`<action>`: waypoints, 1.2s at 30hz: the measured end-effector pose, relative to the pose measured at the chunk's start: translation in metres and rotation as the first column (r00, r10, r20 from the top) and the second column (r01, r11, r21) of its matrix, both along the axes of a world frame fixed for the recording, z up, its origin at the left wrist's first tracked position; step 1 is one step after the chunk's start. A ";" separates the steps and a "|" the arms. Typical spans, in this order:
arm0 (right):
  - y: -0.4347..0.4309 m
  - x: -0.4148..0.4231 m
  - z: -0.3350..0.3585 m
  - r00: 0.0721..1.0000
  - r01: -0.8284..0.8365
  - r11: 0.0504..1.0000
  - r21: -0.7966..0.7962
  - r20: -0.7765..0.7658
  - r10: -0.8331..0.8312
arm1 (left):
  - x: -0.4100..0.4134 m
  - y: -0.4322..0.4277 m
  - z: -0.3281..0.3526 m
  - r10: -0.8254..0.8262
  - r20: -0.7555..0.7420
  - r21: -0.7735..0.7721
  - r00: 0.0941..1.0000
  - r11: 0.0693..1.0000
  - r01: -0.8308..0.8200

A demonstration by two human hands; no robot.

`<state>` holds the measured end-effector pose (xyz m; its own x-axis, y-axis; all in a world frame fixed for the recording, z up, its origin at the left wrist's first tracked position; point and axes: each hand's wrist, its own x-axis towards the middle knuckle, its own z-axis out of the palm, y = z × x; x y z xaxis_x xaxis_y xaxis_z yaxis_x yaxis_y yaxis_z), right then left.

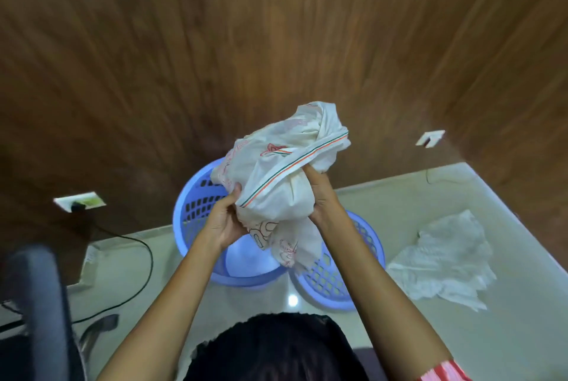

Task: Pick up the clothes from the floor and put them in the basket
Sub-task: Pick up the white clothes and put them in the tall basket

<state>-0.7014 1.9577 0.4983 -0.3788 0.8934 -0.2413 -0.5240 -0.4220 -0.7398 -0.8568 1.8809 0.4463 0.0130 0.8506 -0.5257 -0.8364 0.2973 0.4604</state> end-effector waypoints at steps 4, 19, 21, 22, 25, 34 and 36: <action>0.009 -0.034 -0.009 0.994 -0.107 0.994 0.011 0.029 0.107 | -0.039 -0.008 0.003 0.080 -0.073 -0.021 0.994 0.996 -0.082; 0.067 -0.112 -0.026 0.955 -0.297 0.946 -0.129 -0.011 0.298 | -0.101 0.035 0.003 0.179 -0.317 -0.126 0.931 0.965 -0.228; 0.073 -0.098 -0.046 0.965 -0.236 0.961 -0.147 0.080 0.249 | -0.095 0.037 -0.006 0.083 -0.370 -0.238 0.925 0.954 -0.181; 0.074 -0.091 -0.056 0.966 -0.207 0.965 -0.161 0.122 0.228 | -0.093 0.036 -0.010 0.032 -0.378 -0.283 0.925 0.948 -0.149; 0.076 -0.076 -0.087 0.937 -0.201 0.960 -0.197 0.246 0.247 | -0.087 0.039 -0.024 -0.072 -0.398 -0.374 0.915 0.923 -0.090; 0.076 -0.039 -0.132 0.501 -0.243 0.846 -0.475 0.685 0.529 | -0.069 0.033 -0.049 -0.148 -0.457 -0.454 0.877 0.887 -0.087; 0.073 -0.042 -0.136 0.514 -0.291 0.838 -0.463 0.663 0.544 | -0.063 0.025 -0.055 -0.103 -0.448 -0.451 0.888 0.884 -0.125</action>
<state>-0.7438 2.0306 0.3623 -0.2598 0.5311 -0.8065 0.4499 -0.6724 -0.5878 -0.9198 1.9060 0.3909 -0.3274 0.5104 -0.7952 -0.5759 0.5594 0.5962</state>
